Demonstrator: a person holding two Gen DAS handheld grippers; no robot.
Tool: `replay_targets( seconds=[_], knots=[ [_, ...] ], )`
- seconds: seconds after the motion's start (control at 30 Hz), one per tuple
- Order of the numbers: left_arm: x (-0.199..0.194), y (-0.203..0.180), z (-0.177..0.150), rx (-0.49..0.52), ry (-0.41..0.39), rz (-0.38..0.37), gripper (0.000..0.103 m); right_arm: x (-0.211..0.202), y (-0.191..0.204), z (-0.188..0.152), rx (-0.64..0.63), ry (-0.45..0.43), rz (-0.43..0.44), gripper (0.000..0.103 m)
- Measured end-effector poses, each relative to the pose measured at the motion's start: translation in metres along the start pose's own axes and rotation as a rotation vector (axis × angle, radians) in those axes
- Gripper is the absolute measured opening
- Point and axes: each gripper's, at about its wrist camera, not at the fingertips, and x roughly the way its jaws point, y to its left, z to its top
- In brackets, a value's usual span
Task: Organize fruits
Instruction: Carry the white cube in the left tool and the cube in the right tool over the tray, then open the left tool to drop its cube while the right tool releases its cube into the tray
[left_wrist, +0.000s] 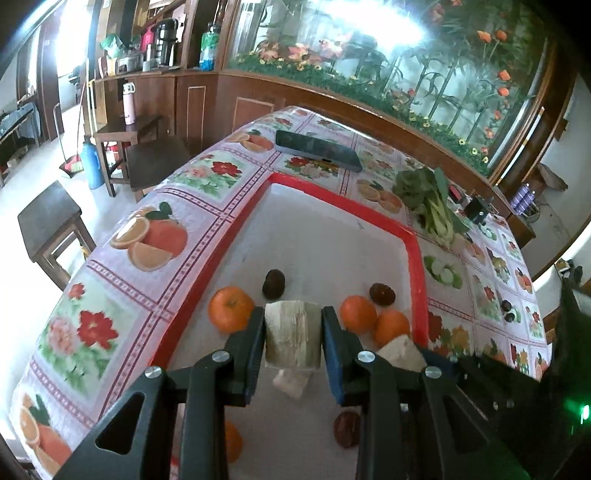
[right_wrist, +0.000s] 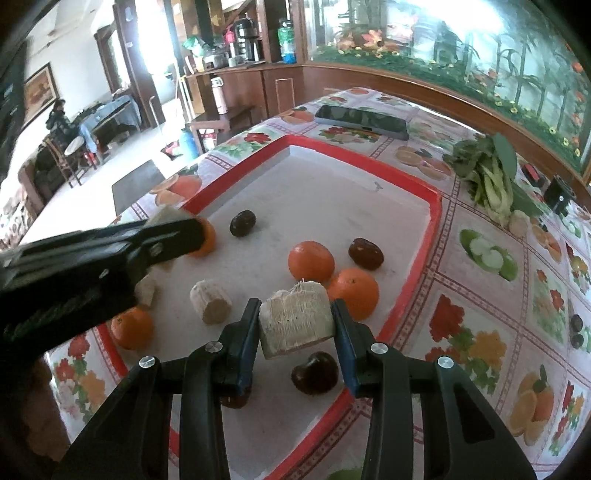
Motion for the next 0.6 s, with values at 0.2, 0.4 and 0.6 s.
replay_targets(
  seconds=[0.2,0.4,0.6],
  knots=[
    [0.018,-0.004,0.004,0.000,0.031,0.000,0.033,0.006,-0.004,0.000,0.003,0.003,0.007,0.037],
    [0.031,-0.005,0.004,-0.001,0.062,0.000,0.033,0.014,0.000,0.002,-0.030,-0.001,0.013,0.037],
    [0.040,-0.006,0.003,-0.010,0.080,0.009,0.033,0.021,0.005,0.002,-0.041,0.006,0.029,0.037]
  ],
)
